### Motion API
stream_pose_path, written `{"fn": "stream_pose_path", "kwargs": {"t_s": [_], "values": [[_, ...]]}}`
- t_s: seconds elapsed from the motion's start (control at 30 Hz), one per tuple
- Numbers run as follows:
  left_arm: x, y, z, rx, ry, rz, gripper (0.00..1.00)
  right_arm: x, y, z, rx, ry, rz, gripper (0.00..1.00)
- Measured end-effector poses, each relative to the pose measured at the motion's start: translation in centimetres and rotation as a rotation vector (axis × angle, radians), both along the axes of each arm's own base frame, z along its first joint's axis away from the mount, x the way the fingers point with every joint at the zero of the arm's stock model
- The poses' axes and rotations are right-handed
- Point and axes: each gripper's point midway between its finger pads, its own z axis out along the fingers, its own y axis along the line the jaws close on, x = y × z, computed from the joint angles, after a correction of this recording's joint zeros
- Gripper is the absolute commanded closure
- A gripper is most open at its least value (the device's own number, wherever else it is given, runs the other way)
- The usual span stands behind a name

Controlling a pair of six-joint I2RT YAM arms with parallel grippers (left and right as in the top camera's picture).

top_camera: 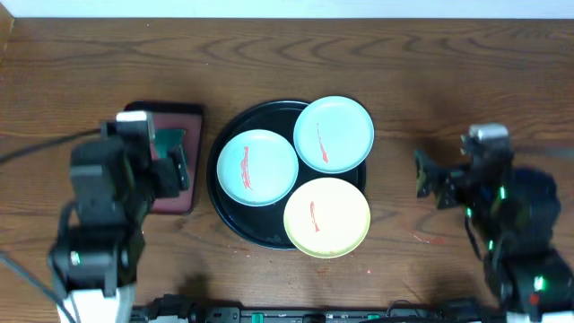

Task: Clean dirty plates on tray and stack at the side
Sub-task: 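Reach right gripper to the top pale green plate and grip its rim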

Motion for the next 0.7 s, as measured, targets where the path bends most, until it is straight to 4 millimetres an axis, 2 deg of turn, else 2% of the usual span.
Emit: {"fn": "stream_pose_path", "kwargs": {"t_s": [0.2,0.37,0.43,0.47,0.53,0.7], "values": [[1.8,-2.0,-0.7,-0.087,0.122,-0.084,0.21,2.8,2.0,-3.0,0.022,0.323,0.072,0.01],[2.5,-3.8,-2.0,-0.172,0.180,-0.158,0.21,6.0,4.7,-5.2,0.114,0.412,0.163,0.01],[2.7,-4.2,-2.4,-0.191,0.194,-0.172,0.21,7.2,6.3,-5.7,0.183,0.411,0.225,0.09],[2.8,-4.3,-2.5,-0.195,0.197,-0.176,0.21,7.8,7.0,-5.8,0.211,0.407,0.249,0.14],[3.0,-4.3,-2.8,-0.198,0.205,-0.176,0.21,8.7,8.3,-6.2,0.264,0.409,0.275,0.18],[3.3,-2.8,-3.5,-0.146,0.223,-0.105,0.21,9.4,12.7,-7.6,0.334,0.469,0.312,0.23]]}}
